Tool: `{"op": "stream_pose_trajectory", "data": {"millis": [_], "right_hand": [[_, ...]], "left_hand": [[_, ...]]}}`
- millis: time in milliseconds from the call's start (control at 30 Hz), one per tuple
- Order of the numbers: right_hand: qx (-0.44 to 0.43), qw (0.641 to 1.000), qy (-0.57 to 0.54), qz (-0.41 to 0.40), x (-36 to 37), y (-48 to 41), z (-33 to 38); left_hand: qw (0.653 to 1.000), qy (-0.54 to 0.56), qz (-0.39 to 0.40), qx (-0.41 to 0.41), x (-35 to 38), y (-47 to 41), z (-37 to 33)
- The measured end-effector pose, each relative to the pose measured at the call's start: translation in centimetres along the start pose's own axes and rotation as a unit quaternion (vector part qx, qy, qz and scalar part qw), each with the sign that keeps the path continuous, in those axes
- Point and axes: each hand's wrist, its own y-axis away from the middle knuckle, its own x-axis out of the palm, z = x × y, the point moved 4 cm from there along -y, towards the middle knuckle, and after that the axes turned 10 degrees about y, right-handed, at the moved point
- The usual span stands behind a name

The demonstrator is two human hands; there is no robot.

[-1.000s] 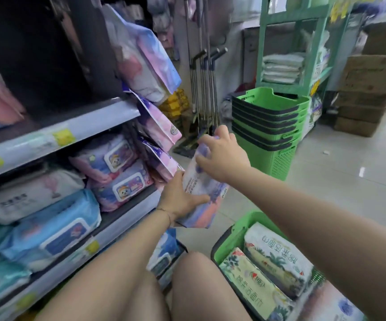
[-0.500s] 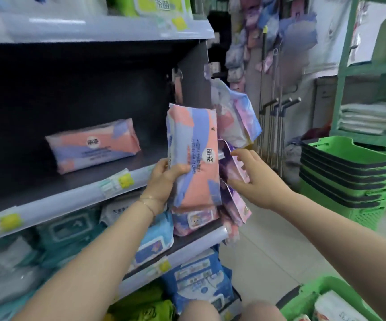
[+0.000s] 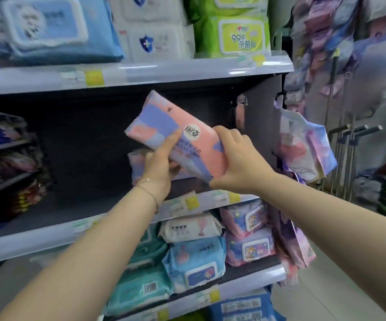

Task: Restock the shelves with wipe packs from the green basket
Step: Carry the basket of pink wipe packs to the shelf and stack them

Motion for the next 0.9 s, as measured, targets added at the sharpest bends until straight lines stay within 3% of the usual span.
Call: {"op": "stream_pose_trajectory", "data": {"millis": [100, 167, 300, 433, 567, 667, 767, 900], "right_hand": [[-0.041, 0.999, 0.028, 0.0, 1.2, -1.9, 0.8], [-0.026, 0.999, 0.034, -0.002, 2.6, -2.6, 1.2], [0.038, 0.997, 0.057, 0.029, 6.2, -3.5, 1.5], [0.021, 0.996, 0.039, 0.073, 8.6, -3.8, 2.4], [0.11, 0.985, -0.113, 0.078, 9.3, -4.4, 2.2], [0.107, 0.983, -0.108, 0.102, 9.8, -4.9, 2.6], [0.087, 0.984, -0.107, 0.113, 9.9, -5.3, 2.8], [0.066, 0.993, -0.012, 0.096, 8.9, -5.1, 3.3]], "left_hand": [[0.991, 0.055, -0.11, 0.043, -4.1, -1.6, -3.5], [0.986, 0.015, -0.149, 0.079, -6.5, -1.8, -4.8], [0.982, -0.147, -0.119, 0.03, -9.2, -2.0, -4.0], [0.943, -0.304, -0.13, 0.047, -11.7, -2.7, -3.4], [0.923, -0.349, -0.157, 0.045, -12.8, -3.1, -2.6], [0.9, -0.397, -0.166, 0.061, -12.8, -3.7, -2.3], [0.873, -0.448, -0.165, 0.096, -12.2, -3.5, -2.5], [0.789, -0.565, -0.152, 0.188, -10.7, -2.3, -3.0]]}}
